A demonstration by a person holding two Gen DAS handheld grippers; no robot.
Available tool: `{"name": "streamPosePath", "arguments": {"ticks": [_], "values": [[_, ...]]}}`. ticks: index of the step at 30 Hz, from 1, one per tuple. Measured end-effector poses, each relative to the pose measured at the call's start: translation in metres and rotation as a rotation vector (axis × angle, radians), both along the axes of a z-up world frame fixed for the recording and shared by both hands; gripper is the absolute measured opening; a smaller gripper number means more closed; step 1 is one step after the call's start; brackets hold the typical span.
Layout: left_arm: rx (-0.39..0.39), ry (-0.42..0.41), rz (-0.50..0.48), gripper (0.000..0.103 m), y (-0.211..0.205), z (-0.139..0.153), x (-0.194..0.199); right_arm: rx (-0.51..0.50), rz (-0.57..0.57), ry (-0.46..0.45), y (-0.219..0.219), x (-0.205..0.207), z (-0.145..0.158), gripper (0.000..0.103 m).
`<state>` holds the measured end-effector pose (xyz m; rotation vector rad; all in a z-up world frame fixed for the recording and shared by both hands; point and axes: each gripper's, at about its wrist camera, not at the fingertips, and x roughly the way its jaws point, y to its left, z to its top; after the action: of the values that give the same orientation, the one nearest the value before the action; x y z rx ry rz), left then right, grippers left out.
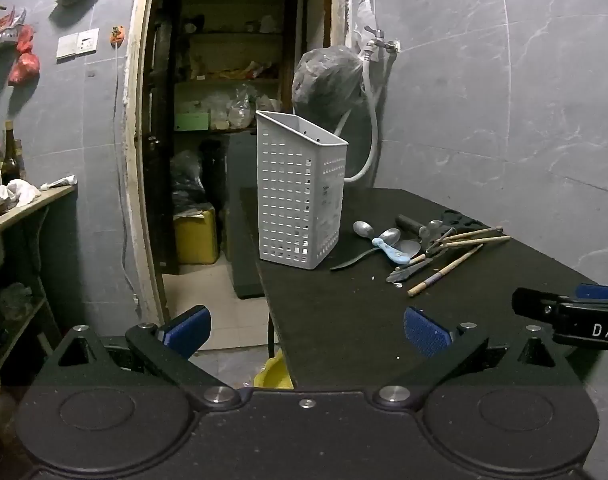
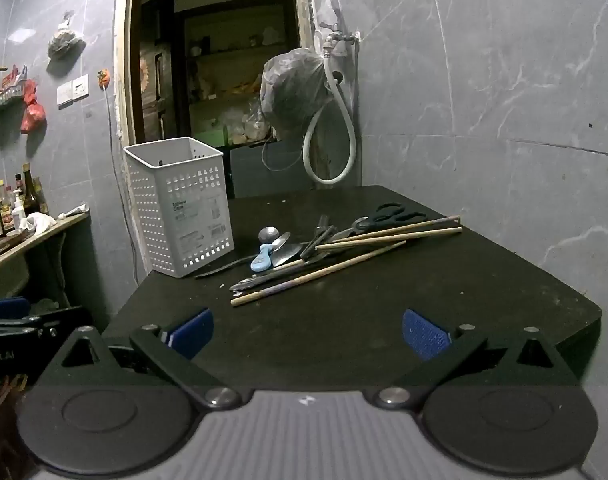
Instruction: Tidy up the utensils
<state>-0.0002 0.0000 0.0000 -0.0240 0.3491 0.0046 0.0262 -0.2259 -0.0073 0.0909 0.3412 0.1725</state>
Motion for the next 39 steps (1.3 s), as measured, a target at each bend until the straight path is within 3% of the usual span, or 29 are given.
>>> {"name": "streamPosePath", "arguments": {"ticks": [39], "values": [[0.008,0.025,0.004,0.102,-0.001,-0.001,0.004,-0.005,0.004,0.006,0.001,0.002,-0.003,0.103]]}}
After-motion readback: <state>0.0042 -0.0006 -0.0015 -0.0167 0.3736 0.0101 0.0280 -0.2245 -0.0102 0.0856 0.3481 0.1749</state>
